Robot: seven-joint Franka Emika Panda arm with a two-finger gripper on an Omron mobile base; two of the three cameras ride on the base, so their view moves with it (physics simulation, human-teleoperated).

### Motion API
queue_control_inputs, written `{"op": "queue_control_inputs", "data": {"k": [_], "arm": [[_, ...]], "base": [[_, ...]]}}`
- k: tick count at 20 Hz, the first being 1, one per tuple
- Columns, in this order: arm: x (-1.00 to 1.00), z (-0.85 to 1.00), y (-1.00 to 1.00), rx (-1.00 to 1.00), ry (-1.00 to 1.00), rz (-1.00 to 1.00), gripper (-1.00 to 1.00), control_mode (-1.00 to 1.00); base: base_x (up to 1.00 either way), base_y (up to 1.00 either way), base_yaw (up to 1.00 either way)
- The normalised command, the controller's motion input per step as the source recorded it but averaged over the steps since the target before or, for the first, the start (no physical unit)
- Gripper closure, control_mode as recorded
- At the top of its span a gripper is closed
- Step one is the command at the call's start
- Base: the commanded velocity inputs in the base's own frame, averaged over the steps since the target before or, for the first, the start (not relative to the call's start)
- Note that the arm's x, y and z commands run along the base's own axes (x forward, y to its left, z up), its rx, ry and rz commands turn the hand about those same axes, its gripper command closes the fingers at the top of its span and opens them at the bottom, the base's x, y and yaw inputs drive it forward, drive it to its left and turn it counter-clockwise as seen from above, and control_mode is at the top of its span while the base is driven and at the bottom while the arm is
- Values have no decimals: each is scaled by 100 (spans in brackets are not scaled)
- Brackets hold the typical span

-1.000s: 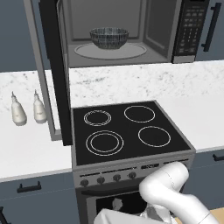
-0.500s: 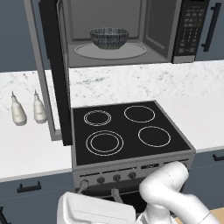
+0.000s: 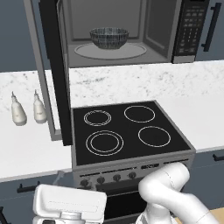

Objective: Open the microwave, place the bowl with waffle inside the microwave, then close the microwave door and turn it on.

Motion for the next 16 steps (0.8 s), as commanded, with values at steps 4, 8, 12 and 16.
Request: {"op": "queue_control_inputs", "data": {"k": [4, 8, 12, 16], "arm": [[53, 0, 54, 8, -14, -18, -100, -100], [59, 0, 55, 13, -6, -14, -100, -100], [59, -1, 64, 12, -4, -12, -100, -100], [63, -6, 78, 2, 0, -8, -100, -100]], "base": [[0, 0, 0], [0, 0, 0], [0, 0, 0], [0, 0, 0]]}}
